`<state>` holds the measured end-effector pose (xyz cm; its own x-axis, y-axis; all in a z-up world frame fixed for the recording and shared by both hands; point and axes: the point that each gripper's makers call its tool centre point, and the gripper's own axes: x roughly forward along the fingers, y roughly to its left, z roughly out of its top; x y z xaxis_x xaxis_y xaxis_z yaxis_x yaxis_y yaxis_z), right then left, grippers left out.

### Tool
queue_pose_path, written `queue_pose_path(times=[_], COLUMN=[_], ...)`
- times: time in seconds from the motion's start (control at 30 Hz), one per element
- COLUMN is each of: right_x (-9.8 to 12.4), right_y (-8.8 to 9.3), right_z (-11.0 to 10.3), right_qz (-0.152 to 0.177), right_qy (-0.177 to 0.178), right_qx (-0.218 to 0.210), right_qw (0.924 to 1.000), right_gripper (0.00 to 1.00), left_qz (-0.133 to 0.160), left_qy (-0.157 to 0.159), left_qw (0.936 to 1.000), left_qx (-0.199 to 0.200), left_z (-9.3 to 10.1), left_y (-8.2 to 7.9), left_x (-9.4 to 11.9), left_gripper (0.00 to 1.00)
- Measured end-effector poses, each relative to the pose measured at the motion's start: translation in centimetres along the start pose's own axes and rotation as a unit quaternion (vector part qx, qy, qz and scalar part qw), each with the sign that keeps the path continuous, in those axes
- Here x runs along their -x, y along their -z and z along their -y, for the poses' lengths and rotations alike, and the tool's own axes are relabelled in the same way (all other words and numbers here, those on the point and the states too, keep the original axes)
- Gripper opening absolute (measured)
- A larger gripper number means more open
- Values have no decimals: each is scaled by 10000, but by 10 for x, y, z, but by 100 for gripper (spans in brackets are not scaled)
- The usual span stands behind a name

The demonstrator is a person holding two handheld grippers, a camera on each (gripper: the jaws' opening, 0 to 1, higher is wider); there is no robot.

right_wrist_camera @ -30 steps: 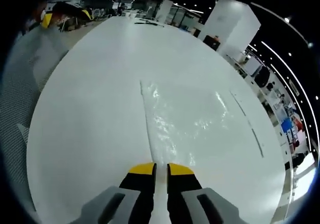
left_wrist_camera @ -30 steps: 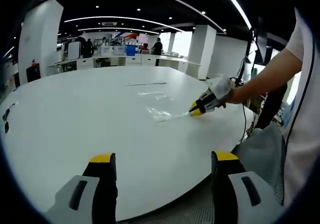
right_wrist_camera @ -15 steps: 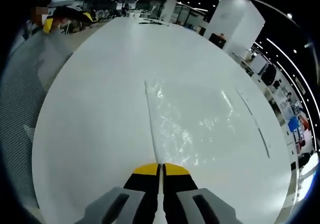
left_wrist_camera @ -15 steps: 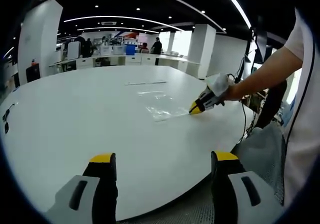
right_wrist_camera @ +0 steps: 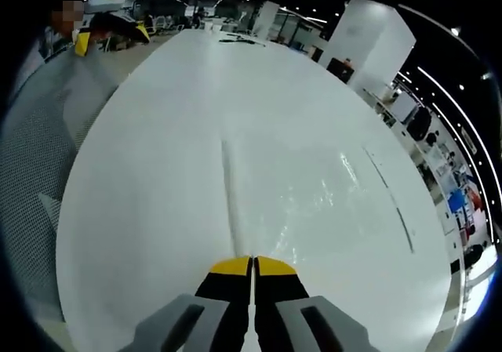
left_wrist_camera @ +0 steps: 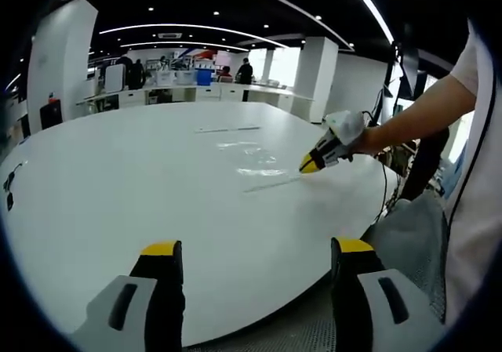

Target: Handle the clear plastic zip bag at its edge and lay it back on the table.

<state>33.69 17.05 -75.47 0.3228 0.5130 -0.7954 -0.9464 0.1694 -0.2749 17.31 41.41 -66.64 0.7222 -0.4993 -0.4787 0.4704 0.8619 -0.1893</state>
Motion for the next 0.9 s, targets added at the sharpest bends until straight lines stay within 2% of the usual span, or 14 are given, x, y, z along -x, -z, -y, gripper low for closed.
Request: queue_pose_path(times=[0.43,0.9], right_x=[26,61], right_y=[-14,-35], right_z=[-5,-11], right_qz=[89,116], right_qy=[0,15], right_qx=[274,614], right_qw=[9996,9980], right_gripper=[0,0], left_qz=[-9,106], left_qy=[41,65], left_qw=[9999,9997], left_qx=[-138,-186], left_z=[1,8], left_y=[1,-8], left_x=[0,3], left_gripper=[75,75])
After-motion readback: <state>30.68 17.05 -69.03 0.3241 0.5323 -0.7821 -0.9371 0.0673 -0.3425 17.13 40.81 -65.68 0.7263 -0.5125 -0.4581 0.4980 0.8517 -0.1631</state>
